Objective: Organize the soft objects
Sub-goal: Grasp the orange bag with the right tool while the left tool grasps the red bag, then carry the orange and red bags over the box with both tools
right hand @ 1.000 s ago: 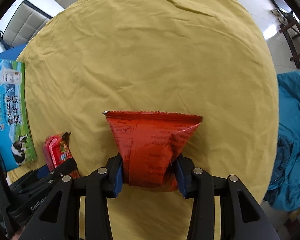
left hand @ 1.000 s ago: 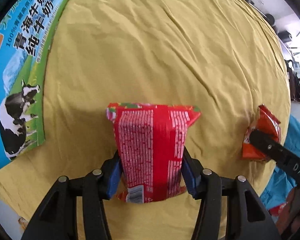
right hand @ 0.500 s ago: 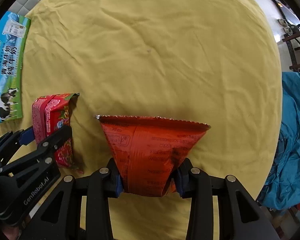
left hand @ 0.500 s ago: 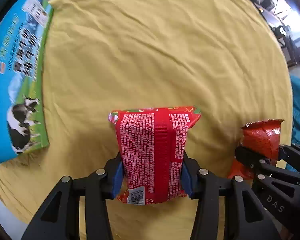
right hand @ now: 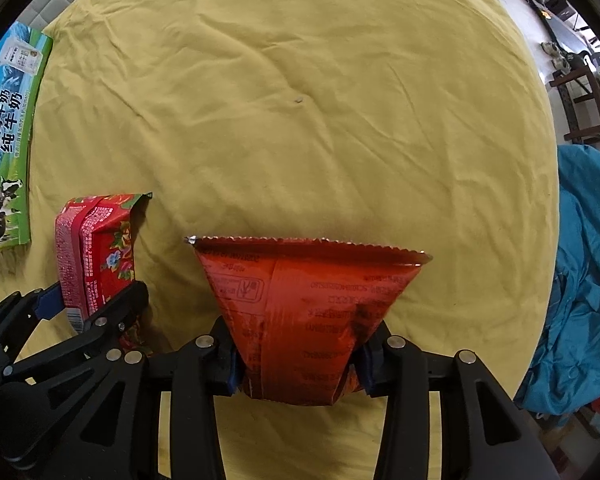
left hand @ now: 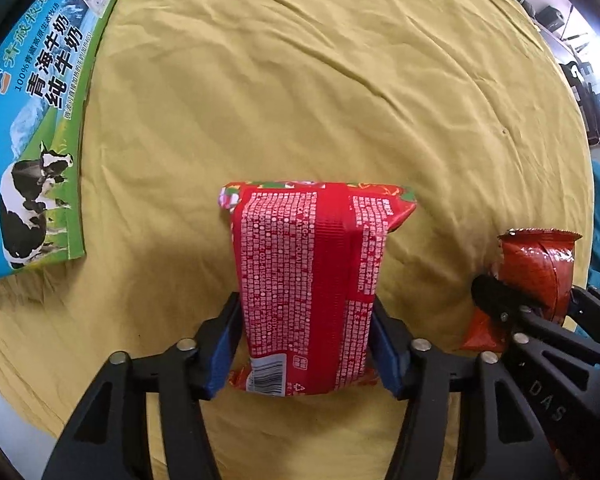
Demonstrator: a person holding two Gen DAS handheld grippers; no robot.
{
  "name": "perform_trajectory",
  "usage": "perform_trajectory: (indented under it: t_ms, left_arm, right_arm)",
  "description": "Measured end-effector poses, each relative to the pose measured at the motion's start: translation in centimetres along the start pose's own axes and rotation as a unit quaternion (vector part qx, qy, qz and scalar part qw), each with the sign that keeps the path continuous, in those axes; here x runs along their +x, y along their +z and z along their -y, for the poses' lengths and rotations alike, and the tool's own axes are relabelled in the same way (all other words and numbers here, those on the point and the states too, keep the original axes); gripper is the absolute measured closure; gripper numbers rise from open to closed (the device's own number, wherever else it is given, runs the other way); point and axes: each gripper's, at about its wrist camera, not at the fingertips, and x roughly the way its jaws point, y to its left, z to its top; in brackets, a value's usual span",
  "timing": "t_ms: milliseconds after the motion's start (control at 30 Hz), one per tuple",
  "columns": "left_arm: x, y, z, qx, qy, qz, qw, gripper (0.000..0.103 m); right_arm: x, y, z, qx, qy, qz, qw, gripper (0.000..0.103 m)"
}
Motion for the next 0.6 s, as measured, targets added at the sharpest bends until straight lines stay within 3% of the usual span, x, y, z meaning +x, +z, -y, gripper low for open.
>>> perform_trajectory:
  t_ms: [233, 600]
  left_arm:
    - [-1.7, -2.1, 1.0, 0.012, -0.011, 0.019, 0.9997, 0.062]
    - [-10.2, -4.0, -1.4, 0.014, -0.041, 0.113, 0.9927, 0.062]
  right_arm:
    - [-0.9, -0.9, -0.3, 0.01, 0.011, 0.017, 1.0, 0.063]
    - [-7.4, -2.3, -2.6, 0.015, 0.043, 0.077, 0.996, 0.063]
